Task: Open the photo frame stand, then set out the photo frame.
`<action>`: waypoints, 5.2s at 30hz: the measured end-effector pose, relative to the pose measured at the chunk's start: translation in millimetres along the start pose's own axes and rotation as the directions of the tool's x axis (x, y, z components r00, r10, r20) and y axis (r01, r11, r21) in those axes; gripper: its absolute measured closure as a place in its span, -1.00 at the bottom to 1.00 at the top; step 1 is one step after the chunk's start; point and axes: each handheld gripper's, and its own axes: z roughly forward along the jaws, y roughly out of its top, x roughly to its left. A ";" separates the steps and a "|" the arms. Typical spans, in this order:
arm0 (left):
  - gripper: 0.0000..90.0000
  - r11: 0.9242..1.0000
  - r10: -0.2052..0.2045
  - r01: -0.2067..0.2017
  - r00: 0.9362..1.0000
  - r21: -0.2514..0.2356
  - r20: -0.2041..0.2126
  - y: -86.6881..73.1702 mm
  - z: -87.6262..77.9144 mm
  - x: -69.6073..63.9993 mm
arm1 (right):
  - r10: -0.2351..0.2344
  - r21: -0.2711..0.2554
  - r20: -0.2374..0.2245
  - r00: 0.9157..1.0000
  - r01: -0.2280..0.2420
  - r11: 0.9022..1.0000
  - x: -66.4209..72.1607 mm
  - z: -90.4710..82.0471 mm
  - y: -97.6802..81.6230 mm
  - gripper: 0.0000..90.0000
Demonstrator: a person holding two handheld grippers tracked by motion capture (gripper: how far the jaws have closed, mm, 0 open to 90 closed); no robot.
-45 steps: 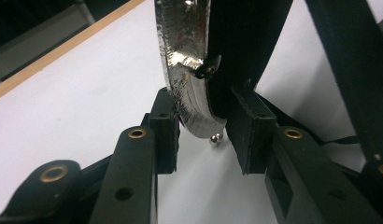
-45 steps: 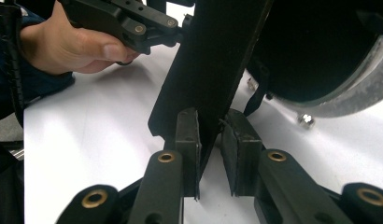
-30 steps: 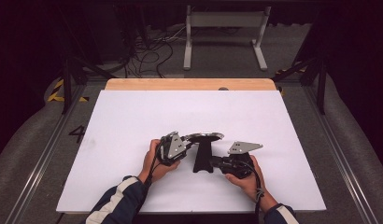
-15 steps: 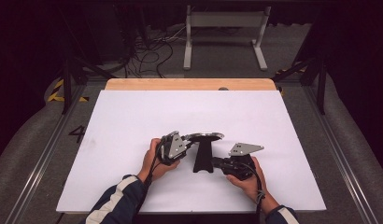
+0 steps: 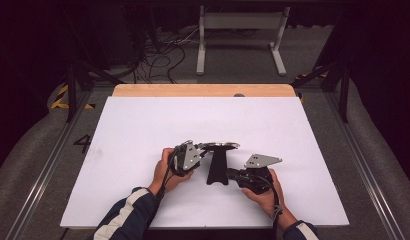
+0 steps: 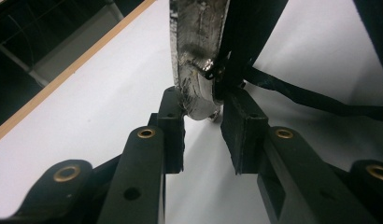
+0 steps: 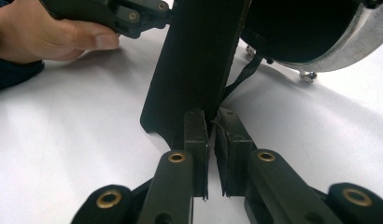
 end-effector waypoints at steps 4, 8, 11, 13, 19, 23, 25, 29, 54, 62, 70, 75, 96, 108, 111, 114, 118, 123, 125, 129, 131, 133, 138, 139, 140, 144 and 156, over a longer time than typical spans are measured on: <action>0.57 1.000 0.001 -0.001 1.000 0.002 0.003 -0.7 1.2 1.0 | 0.003 -0.002 0.003 1.000 -0.003 1.000 0.6 0.1 -0.4 0.86; 0.57 1.000 -0.014 0.014 1.000 -0.003 0.015 -1.8 0.8 2.1 | -0.005 -0.002 0.008 1.000 0.005 1.000 1.1 0.2 -0.4 0.86; 0.58 1.000 -0.020 0.020 0.999 -0.008 0.027 -2.0 -1.1 3.3 | -0.018 0.000 0.012 1.000 0.018 1.000 1.9 0.1 0.0 0.85; 0.60 0.999 -0.027 0.027 0.999 -0.016 0.036 -1.9 -3.9 5.0 | -0.028 0.001 0.024 0.999 0.028 1.000 3.2 -0.2 0.1 0.84; 0.57 1.000 -0.020 0.021 0.998 -0.022 0.062 -2.8 -9.7 10.0 | -0.038 0.001 0.046 0.998 0.038 0.999 3.8 -2.3 0.4 0.87; 0.55 0.999 -0.027 0.028 0.997 -0.021 0.068 -3.2 -9.7 10.1 | -0.033 -0.008 0.039 0.999 0.033 0.999 2.7 -4.1 0.8 0.88; 0.53 1.000 -0.018 0.019 0.998 -0.014 0.068 -3.2 -10.2 10.1 | -0.036 -0.006 0.042 0.998 0.036 0.999 3.2 -4.1 1.0 0.88; 0.54 1.000 -0.020 0.021 0.997 -0.010 0.077 -4.4 -13.2 12.1 | -0.037 -0.007 0.038 0.999 0.037 0.999 3.4 -4.7 0.9 0.88; 0.41 1.000 -0.025 0.026 0.989 -0.002 0.148 -3.5 -44.6 21.3 | -0.089 -0.022 0.050 0.995 0.090 0.996 11.5 -12.4 4.3 0.84; 0.29 0.999 -0.040 0.041 0.983 -0.001 0.182 -3.3 -48.9 21.6 | -0.108 -0.029 0.075 0.991 0.111 0.993 13.9 -16.1 5.6 0.74; 0.06 0.998 -0.056 0.057 0.975 0.001 0.216 -3.7 -53.0 22.2 | -0.109 -0.024 0.115 0.987 0.112 0.993 12.3 -20.2 6.1 0.38; -0.13 0.998 -0.066 0.066 0.974 0.008 0.217 -4.1 -53.3 22.2 | -0.114 -0.013 0.139 0.984 0.117 0.993 12.3 -23.2 6.0 0.12; -0.87 0.992 -0.122 0.114 0.946 0.046 0.300 -3.3 -52.1 27.9 | -0.110 -0.002 0.187 0.976 0.112 0.994 12.1 -27.7 4.7 -0.74; -0.84 0.991 -0.128 0.117 0.957 0.058 0.258 -14.0 -72.8 27.4 | -0.121 -0.001 0.221 0.968 0.125 0.992 14.8 -32.8 3.7 -0.70; -0.83 0.991 -0.135 0.123 0.955 0.060 0.263 -15.0 -69.2 27.8 | -0.127 0.005 0.220 0.967 0.129 0.992 15.7 -31.5 3.3 -0.70; -0.80 0.992 -0.124 0.111 0.958 0.065 0.260 -15.5 -67.1 27.8 | -0.126 0.000 0.216 0.968 0.129 0.992 15.5 -29.9 3.4 -0.69; -0.75 0.991 -0.133 0.122 0.963 0.059 0.234 -16.1 -67.2 33.5 | -0.117 -0.016 0.215 0.970 0.123 0.992 16.8 -30.4 4.2 -0.63; -0.63 0.992 -0.122 0.114 0.968 0.045 0.218 -11.7 -65.3 35.7 | -0.115 -0.035 0.215 0.970 0.125 0.992 23.1 -30.8 5.0 -0.60; -0.60 0.994 -0.106 0.101 0.970 0.034 0.219 -4.9 -59.3 37.2 | -0.112 -0.039 0.213 0.971 0.123 0.992 26.8 -29.2 5.7 -0.57; -0.57 0.992 -0.123 0.123 0.966 0.014 0.228 2.7 -51.9 38.7 | -0.114 -0.049 0.211 0.971 0.127 0.991 31.5 -25.9 6.6 -0.47; -0.54 0.993 -0.115 0.115 0.967 0.010 0.226 6.8 -47.5 38.0 | -0.101 -0.055 0.213 0.972 0.116 0.992 34.7 -24.3 7.6 -0.36; -0.50 0.992 -0.123 0.126 0.963 0.001 0.239 10.2 -44.0 36.9 | -0.104 -0.058 0.212 0.972 0.119 0.991 36.2 -23.2 8.3 -0.31; -0.32 0.991 -0.127 0.130 0.962 0.001 0.242 15.6 -37.5 40.1 | -0.105 -0.072 0.219 0.970 0.124 0.990 45.4 -15.5 12.6 -0.02; -0.31 0.990 -0.135 0.140 0.961 -0.004 0.243 15.8 -36.4 41.2 | -0.109 -0.074 0.218 0.970 0.128 0.989 47.1 -13.3 13.9 0.04; -0.28 0.989 -0.139 0.145 0.959 -0.006 0.247 15.9 -35.7 42.1 | -0.113 -0.073 0.216 0.970 0.132 0.989 48.9 -12.0 14.8 0.07; -0.13 0.988 -0.147 0.157 0.954 -0.016 0.260 16.7 -31.8 46.1 | -0.104 -0.087 0.191 0.976 0.123 0.989 50.9 -7.4 17.7 0.33; 0.36 0.994 -0.105 0.110 0.947 0.001 0.304 22.6 -19.0 46.8 | -0.132 -0.072 0.192 0.972 0.148 0.986 65.0 23.4 30.0 0.90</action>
